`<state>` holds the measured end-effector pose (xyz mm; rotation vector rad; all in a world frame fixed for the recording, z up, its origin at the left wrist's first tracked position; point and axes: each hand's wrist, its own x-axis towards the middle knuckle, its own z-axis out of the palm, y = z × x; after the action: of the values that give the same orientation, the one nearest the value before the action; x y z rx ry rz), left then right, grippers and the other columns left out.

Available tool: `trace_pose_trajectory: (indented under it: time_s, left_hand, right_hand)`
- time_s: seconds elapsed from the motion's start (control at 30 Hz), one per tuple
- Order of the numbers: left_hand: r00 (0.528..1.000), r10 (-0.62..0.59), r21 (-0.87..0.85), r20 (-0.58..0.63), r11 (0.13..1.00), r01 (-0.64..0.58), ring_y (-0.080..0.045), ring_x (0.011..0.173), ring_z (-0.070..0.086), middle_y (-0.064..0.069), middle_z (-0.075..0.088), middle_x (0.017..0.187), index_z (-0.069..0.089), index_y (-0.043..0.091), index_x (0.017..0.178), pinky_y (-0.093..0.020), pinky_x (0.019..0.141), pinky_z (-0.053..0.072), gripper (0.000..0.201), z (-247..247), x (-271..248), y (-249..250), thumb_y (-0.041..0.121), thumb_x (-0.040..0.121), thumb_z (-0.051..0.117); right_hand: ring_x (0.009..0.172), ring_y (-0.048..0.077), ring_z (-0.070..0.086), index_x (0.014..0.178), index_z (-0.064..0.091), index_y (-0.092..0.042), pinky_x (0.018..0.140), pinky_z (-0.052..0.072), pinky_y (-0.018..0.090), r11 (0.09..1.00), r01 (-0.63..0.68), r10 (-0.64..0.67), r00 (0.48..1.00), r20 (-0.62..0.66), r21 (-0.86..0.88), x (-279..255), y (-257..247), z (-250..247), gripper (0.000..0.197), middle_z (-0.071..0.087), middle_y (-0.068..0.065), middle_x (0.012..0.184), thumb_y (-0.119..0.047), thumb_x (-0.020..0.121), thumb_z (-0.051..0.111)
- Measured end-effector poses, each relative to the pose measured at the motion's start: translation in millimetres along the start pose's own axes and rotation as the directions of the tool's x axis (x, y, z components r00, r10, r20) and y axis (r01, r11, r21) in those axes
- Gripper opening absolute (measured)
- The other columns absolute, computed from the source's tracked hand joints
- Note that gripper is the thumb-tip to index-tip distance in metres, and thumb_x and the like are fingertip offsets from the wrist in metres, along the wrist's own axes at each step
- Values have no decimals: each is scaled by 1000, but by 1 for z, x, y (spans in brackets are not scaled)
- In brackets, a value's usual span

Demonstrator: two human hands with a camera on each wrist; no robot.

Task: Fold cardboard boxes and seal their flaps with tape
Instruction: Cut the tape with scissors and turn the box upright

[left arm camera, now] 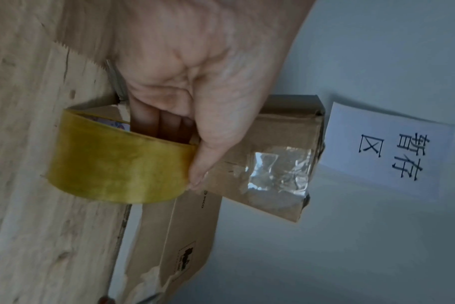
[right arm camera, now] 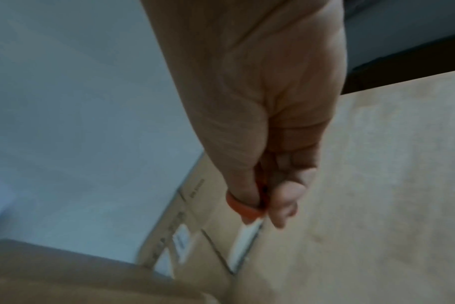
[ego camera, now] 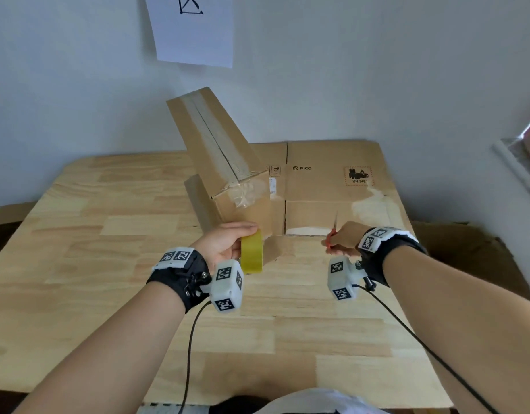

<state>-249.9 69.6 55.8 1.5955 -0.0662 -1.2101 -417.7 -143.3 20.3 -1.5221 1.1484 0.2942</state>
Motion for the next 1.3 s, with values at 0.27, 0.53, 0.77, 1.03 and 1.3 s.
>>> trace_pose_trajectory:
  time_s: [0.27,0.53,0.77,1.03,1.3]
  left_hand:
    - [995,-10,130,99,991,-3,-14,90,68,0,74,94,72,14,96,-28,85,53,18,1,-2,-11,4,90,59]
    - [979,-4,125,205,992,-22,-17,91,68,-7,71,104,67,10,111,-28,82,56,25,23,0,-9,1,93,53]
    - [971,107,94,215,987,-129,-16,84,69,-7,71,99,65,9,112,-26,71,58,25,75,5,6,1,95,49]
    - [952,239,238,189,930,-281,-17,97,66,-6,68,115,70,18,104,-32,83,56,19,116,5,22,14,96,54]
    - [908,281,658,312,626,-419,-18,84,71,-1,70,104,60,29,125,-23,73,58,31,136,-5,36,32,94,56]
  right_hand:
    - [93,20,64,123,53,-4,77,52,23,958,-148,106,979,-174,-246,3,65,25,33,65,8,107,-25,100,42]
    - [78,20,56,127,55,-1,68,48,21,918,35,16,992,-125,394,-6,47,16,34,60,18,117,-8,94,53]
    - [95,20,65,119,57,-10,84,55,25,779,173,-327,932,155,602,-56,-16,15,26,66,6,108,-14,94,57]
    - [75,17,67,113,55,-9,69,57,22,740,303,-335,940,-62,601,-70,-15,-1,24,67,10,89,0,91,56]
    - [73,18,64,104,57,-10,64,55,22,767,269,-251,961,-115,582,-75,-3,-22,15,65,8,87,-1,93,54]
